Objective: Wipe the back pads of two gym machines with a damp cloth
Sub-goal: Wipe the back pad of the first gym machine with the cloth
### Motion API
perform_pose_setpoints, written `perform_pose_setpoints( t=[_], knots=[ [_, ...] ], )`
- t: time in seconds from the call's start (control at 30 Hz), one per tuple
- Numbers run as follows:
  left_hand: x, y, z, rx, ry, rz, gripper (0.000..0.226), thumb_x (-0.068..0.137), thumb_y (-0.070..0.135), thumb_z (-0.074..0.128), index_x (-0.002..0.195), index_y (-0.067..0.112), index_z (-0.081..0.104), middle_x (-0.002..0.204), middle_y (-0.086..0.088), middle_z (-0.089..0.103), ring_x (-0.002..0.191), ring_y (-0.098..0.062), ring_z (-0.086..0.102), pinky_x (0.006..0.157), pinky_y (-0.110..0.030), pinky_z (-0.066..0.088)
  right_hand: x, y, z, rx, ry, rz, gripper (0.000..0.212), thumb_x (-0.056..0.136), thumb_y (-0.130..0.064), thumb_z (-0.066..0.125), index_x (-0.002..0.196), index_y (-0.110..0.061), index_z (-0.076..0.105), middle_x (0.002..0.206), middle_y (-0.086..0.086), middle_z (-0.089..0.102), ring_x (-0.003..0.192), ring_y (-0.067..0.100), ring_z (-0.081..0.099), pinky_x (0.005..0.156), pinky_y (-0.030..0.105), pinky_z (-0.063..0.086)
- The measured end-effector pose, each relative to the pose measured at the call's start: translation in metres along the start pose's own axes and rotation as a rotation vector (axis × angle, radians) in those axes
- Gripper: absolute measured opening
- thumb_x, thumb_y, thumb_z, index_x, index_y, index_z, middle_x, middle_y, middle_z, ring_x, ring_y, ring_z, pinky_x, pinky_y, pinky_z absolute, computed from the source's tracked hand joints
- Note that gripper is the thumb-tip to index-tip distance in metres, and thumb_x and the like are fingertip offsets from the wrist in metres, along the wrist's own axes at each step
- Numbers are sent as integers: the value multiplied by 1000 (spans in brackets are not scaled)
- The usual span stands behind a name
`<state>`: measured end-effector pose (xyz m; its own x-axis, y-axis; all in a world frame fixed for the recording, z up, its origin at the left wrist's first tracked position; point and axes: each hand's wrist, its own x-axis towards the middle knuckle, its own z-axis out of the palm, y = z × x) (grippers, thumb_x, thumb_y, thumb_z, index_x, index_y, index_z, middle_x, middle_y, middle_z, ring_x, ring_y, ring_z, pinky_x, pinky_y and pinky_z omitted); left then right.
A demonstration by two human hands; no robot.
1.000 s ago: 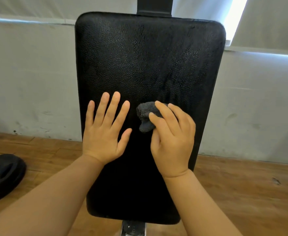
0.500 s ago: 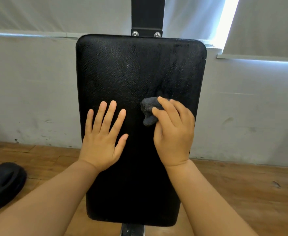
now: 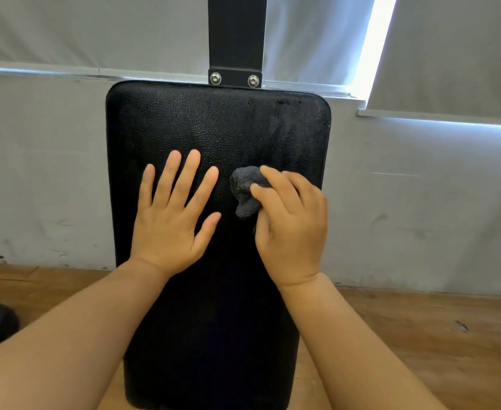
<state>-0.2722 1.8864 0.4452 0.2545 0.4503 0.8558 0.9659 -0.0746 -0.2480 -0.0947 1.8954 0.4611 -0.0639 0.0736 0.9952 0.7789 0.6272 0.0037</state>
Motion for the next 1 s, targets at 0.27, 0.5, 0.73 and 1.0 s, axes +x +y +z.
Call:
perform_pose_setpoints(
  t=[0.27,0.5,0.73,1.0],
  knots=[
    [0,0,1,-6,18,4,60,93,41,35,146,16,27,154,-15,22,142,-36,15,114,-52,7,-11,-3,-4,15,-12,69,38,97,-10,36,88,-9,73,112,6,68,105,28,55,90,38,42],
    [0,0,1,-12,25,2,60,92,41,34,146,16,26,154,-13,20,142,-35,15,115,-51,6,-4,3,-5,-11,-21,11,39,98,-11,36,86,-9,73,110,7,69,101,30,58,85,40,44],
    [-1,1,2,1,28,2,62,91,41,36,147,16,26,153,-14,22,142,-35,15,115,-50,5,31,10,-1,37,23,57,22,81,-5,50,83,-9,72,108,5,70,99,28,57,82,35,39],
    [-2,0,1,-1,25,5,61,91,41,36,146,16,26,153,-14,21,142,-36,16,115,-51,6,48,16,-3,68,25,125,25,81,-3,49,88,-10,72,110,4,69,103,24,53,85,36,42]
  ],
)
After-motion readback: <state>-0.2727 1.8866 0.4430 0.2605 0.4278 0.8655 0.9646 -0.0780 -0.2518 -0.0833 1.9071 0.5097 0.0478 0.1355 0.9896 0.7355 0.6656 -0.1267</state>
